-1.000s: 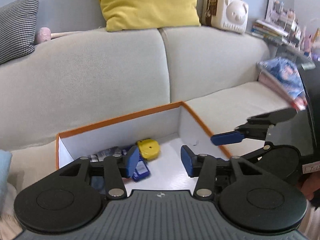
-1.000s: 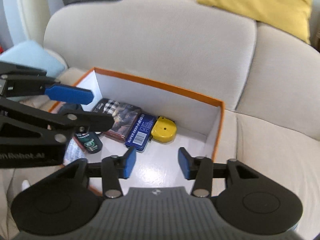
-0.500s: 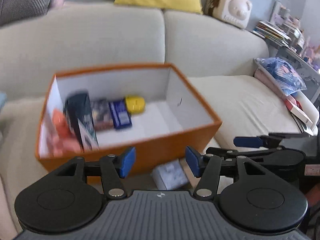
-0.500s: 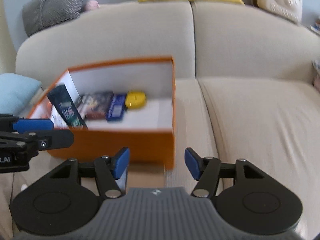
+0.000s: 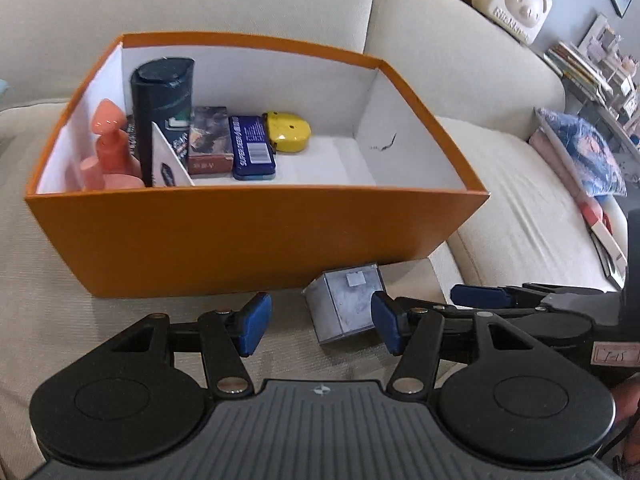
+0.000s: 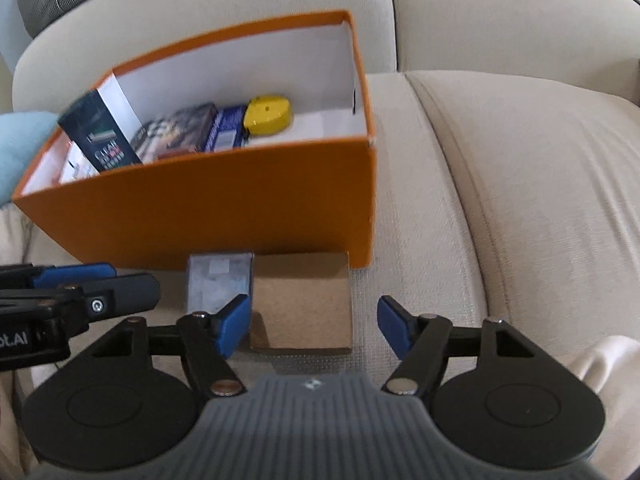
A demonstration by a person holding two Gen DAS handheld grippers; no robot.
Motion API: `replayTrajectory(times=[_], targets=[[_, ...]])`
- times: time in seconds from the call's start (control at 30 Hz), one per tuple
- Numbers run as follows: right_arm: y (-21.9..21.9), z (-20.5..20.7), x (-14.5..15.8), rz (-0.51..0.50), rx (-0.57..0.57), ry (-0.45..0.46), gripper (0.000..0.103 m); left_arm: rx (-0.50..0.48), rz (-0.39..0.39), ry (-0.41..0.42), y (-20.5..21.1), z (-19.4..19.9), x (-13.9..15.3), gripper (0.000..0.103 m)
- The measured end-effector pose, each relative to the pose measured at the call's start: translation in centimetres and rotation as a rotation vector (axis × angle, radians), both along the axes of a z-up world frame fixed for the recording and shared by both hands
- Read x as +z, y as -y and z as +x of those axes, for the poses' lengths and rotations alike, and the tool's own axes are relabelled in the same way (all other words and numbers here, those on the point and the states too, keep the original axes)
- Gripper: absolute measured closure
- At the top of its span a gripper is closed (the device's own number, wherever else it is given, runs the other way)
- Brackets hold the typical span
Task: Organize rigid objects
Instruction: 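Grasp the clear plastic cube with left tool while right tool grasps the cardboard cube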
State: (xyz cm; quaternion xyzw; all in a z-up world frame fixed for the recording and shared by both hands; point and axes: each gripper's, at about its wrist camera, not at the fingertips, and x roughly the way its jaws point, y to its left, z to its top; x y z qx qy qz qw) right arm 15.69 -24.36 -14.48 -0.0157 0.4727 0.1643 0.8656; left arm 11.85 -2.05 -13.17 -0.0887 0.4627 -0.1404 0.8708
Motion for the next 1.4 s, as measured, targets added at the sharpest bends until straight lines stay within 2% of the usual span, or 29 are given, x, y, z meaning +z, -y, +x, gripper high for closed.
replayTrajectory(times=[0.2, 0.33, 0.43, 0.63, 0.77, 0.93, 1.0, 1.2, 1.4], targets=[[0.7, 0.6, -0.6, 0.062, 0.007, -0.061, 0.033, 0.0, -0.013, -0.053, 0.3, 0.8, -1.0, 0.035], [1.2, 0.4, -0.7, 0.063, -0.015, -0.08, 0.034, 0.011, -0.032, -0.08, 0.1, 1.1, -1.2, 0.034], [2.0, 0.6, -0.6, 0.069, -0.055, -0.087, 0.041, 0.004, -0.03, -0.084, 0.3, 1.2, -1.2, 0.033], [2.1, 0.7, -0.7, 0.052, -0.068, -0.097, 0.041, 0.01, -0.044, -0.119, 1.3, 2.0, -1.2, 0.031], [2.6, 1.0, -0.2, -0.03, -0.094, -0.083, 0.041, 0.018, -0.017, -0.137, 2.8, 2.8, -1.0, 0.024], [3.7, 1.6, -0.5, -0.013, -0.089, -0.144, 0.041, 0.036, 0.044, -0.168, 4.3, 4.0, -1.5, 0.027], [3.7, 1.6, -0.6, -0.013, -0.05, -0.151, 0.041, 0.027, 0.053, -0.191, 4.9, 4.4, -1.8, 0.027], [3.4, 1.6, -1.1, -0.042, -0.032, -0.146, 0.041, 0.024, 0.109, -0.209, 6.3, 4.9, -2.4, 0.028], [3.6, 2.0, -1.3, -0.026, -0.039, -0.151, 0.04, 0.046, 0.089, -0.222, 5.3, 5.0, -2.4, 0.042]])
